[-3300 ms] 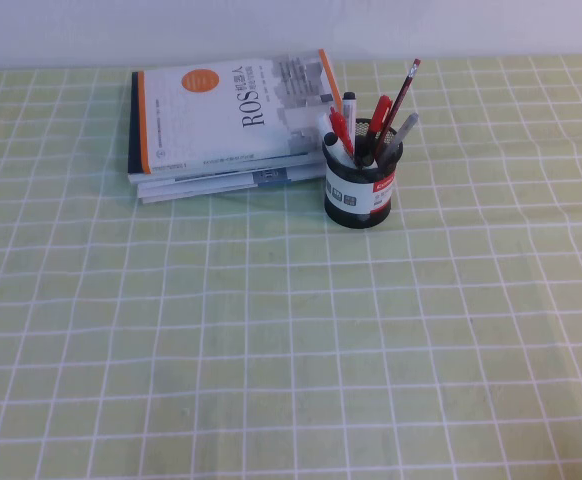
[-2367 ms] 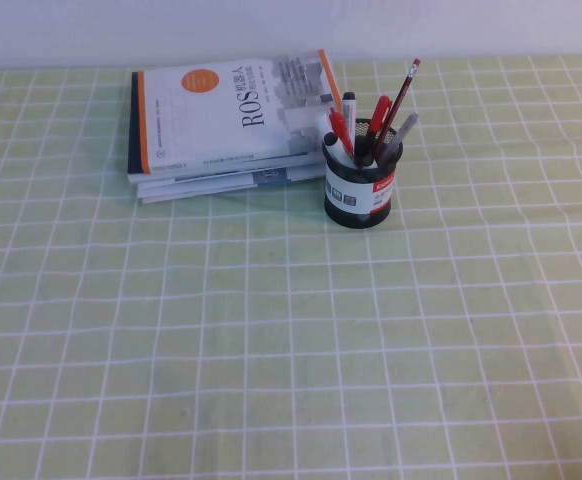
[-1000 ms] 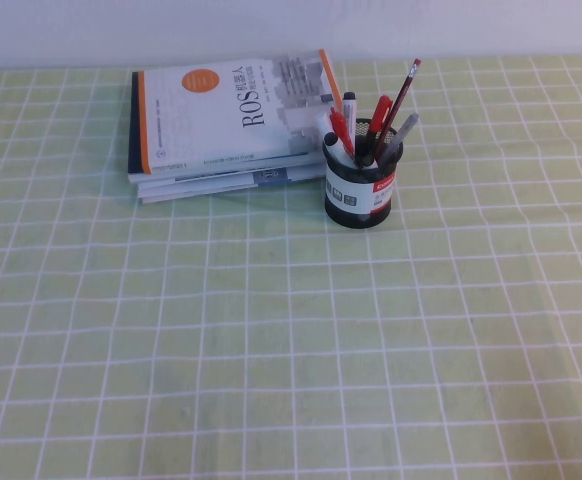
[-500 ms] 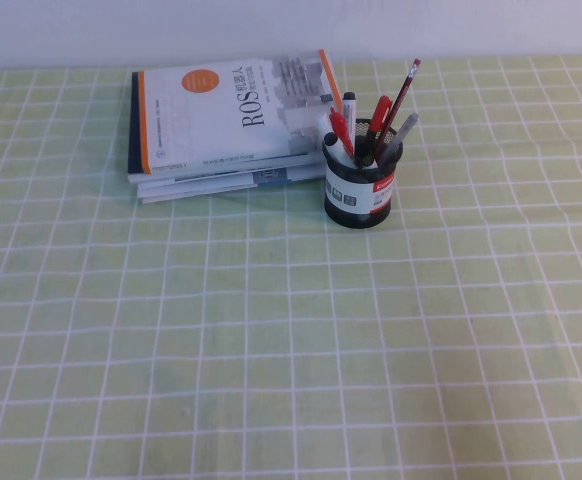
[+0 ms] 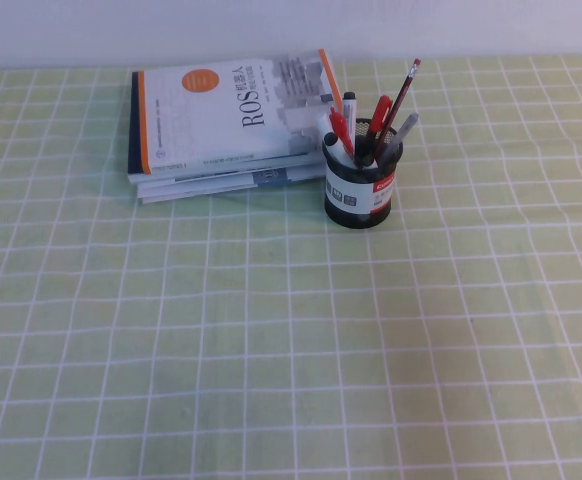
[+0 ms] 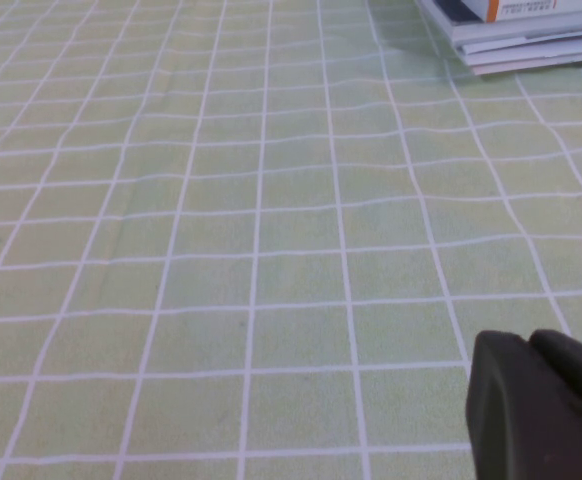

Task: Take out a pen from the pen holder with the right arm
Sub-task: 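Take a marker out of the pen holder and lay it on the table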

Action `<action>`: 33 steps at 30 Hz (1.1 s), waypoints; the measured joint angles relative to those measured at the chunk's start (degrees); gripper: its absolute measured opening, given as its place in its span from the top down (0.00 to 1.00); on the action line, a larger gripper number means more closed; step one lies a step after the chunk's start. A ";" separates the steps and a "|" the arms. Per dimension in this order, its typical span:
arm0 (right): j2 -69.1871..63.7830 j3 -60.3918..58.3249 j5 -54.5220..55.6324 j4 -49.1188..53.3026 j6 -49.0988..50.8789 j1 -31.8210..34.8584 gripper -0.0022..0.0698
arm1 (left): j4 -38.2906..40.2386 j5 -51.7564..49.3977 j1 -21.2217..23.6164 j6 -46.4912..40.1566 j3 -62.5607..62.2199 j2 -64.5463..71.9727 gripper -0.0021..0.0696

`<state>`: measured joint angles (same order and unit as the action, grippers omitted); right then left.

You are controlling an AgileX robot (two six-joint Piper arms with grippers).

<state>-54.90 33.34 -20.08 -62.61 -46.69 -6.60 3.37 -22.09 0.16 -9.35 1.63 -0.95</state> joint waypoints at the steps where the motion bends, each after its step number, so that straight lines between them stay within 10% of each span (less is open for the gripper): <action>1: -1.43 0.58 1.77 0.15 -0.47 -2.26 0.99 | 0.00 0.00 0.00 0.00 0.00 0.00 0.98; 13: -16.97 3.86 27.24 29.68 22.20 -26.89 0.89 | 0.00 0.00 0.00 0.00 0.00 0.00 0.98; 23: -29.61 3.98 54.56 57.21 40.93 -29.49 0.40 | 0.00 0.00 0.00 0.00 0.00 0.00 0.98; 33: -44.21 4.36 79.90 60.26 38.75 -29.49 0.34 | 0.00 0.00 0.00 0.00 0.00 0.00 0.98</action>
<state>-99.11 37.70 59.82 -2.35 -7.94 -36.08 3.37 -22.09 0.16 -9.35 1.63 -0.95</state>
